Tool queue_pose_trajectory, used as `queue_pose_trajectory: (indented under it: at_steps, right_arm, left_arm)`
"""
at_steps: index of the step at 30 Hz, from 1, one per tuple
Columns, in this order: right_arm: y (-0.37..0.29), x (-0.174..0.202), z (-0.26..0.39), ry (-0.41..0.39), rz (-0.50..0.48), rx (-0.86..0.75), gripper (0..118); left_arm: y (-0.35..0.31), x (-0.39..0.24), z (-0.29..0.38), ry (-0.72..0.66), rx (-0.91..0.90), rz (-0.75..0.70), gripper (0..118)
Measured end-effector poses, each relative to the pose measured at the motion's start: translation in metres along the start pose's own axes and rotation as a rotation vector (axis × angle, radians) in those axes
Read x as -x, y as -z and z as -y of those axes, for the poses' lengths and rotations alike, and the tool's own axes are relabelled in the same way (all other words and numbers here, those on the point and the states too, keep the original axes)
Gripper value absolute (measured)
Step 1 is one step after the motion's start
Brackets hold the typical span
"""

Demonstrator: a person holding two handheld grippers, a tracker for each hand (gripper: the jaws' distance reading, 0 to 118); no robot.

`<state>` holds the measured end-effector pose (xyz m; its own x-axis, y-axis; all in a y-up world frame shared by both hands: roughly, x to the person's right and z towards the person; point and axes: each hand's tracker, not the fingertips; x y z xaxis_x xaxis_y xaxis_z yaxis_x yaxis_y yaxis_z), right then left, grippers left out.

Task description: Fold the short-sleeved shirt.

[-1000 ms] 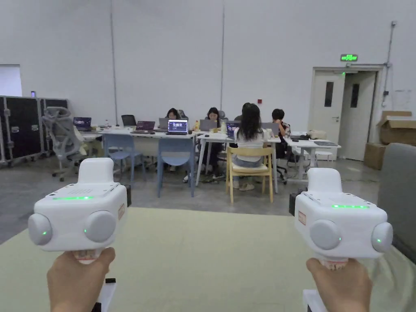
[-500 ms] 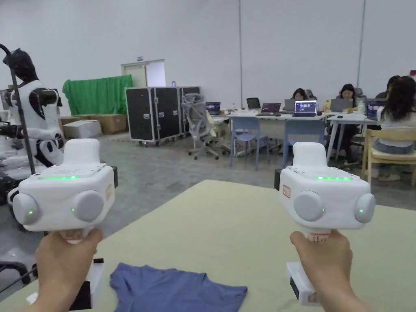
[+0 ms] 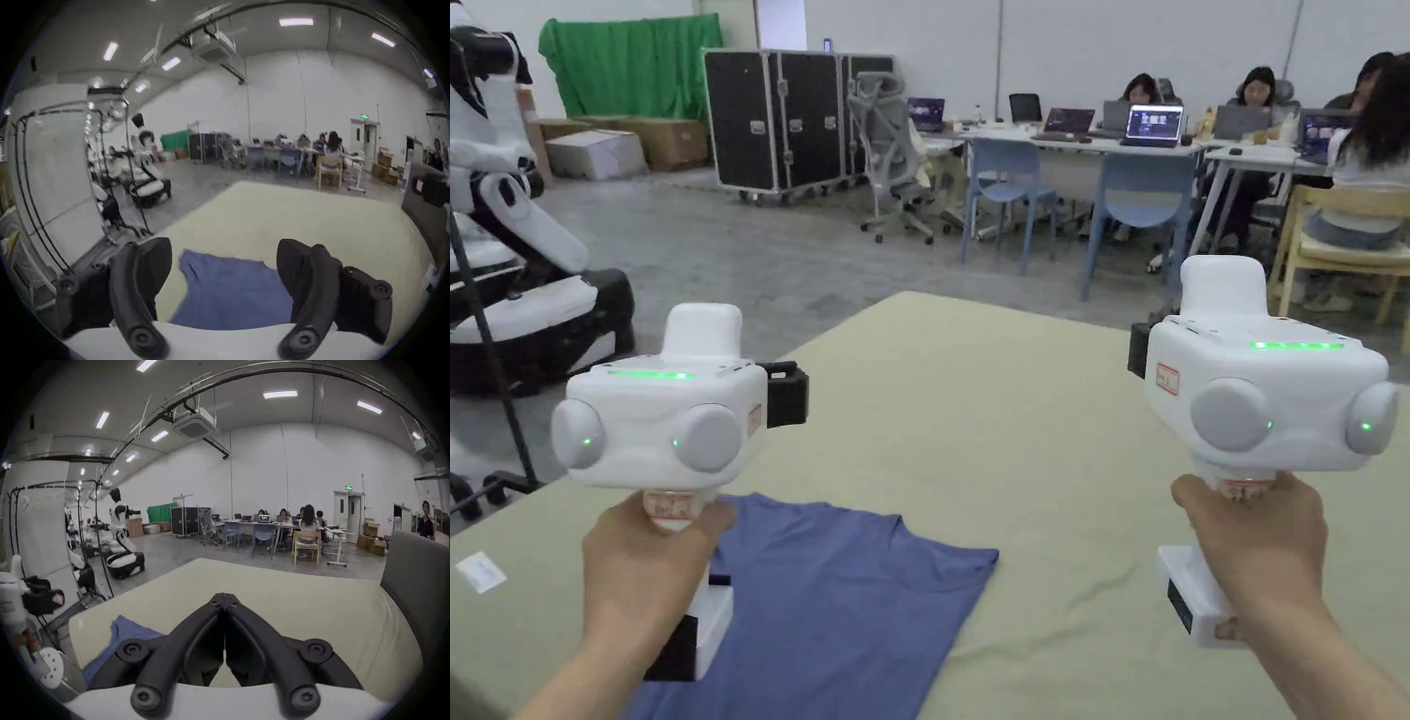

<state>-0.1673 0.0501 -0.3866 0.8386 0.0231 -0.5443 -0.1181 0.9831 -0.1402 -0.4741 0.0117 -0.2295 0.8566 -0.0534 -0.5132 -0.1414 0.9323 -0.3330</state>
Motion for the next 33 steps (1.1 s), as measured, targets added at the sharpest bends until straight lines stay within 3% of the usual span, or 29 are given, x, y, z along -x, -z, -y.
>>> queue_pose_trajectory:
  at_steps: [4, 10, 14, 16, 18, 19, 20, 22, 24, 27, 31, 33]
  right_arm:
    - [0.033, -0.032, 0.037, -0.041, 0.044, 0.104, 3]
    - [0.068, -0.092, 0.107, -0.013, 0.097, 0.259, 3]
    - [0.078, -0.123, 0.146, 0.004, 0.111, 0.327, 3]
    - [0.078, -0.134, 0.16, 0.016, 0.111, 0.352, 3]
    - [0.075, -0.14, 0.172, 0.044, 0.1, 0.366, 3]
    - [0.072, -0.145, 0.178, 0.067, 0.094, 0.37, 3]
    - [0.068, -0.149, 0.183, 0.093, 0.083, 0.376, 3]
    - [0.06, -0.153, 0.192, 0.159, 0.055, 0.385, 3]
    - [0.046, -0.162, 0.199, 0.186, 0.056, 0.386, 3]
    - [0.02, -0.175, 0.201, 0.179, 0.06, 0.395, 3]
    - [-0.032, -0.204, 0.195, 0.135, 0.085, 0.372, 3]
    - [-0.062, -0.22, 0.19, 0.13, 0.112, 0.354, 3]
  left_arm:
    - [0.084, -0.048, 0.065, 0.012, 0.215, 0.088, 97]
    - [0.185, -0.093, 0.172, 0.016, 0.491, 0.117, 97]
    - [0.222, -0.108, 0.228, 0.113, 0.617, 0.087, 97]
    - [0.222, -0.103, 0.235, 0.084, 0.563, 0.117, 96]
    - [0.223, -0.097, 0.226, 0.054, 0.566, 0.147, 70]
    - [0.218, -0.096, 0.223, 0.075, 0.551, 0.196, 42]
    - [0.216, -0.094, 0.218, 0.107, 0.527, 0.185, 0]
    - [0.216, -0.086, 0.212, 0.15, 0.491, 0.107, 0]
    - [0.216, -0.08, 0.212, 0.067, 0.585, 0.177, 0]
    - [0.212, -0.081, 0.214, 0.048, 0.547, 0.129, 0]
    - [0.187, -0.082, 0.196, -0.175, 0.446, 0.175, 0]
    - [0.169, -0.103, 0.176, -0.138, 0.385, 0.153, 0]
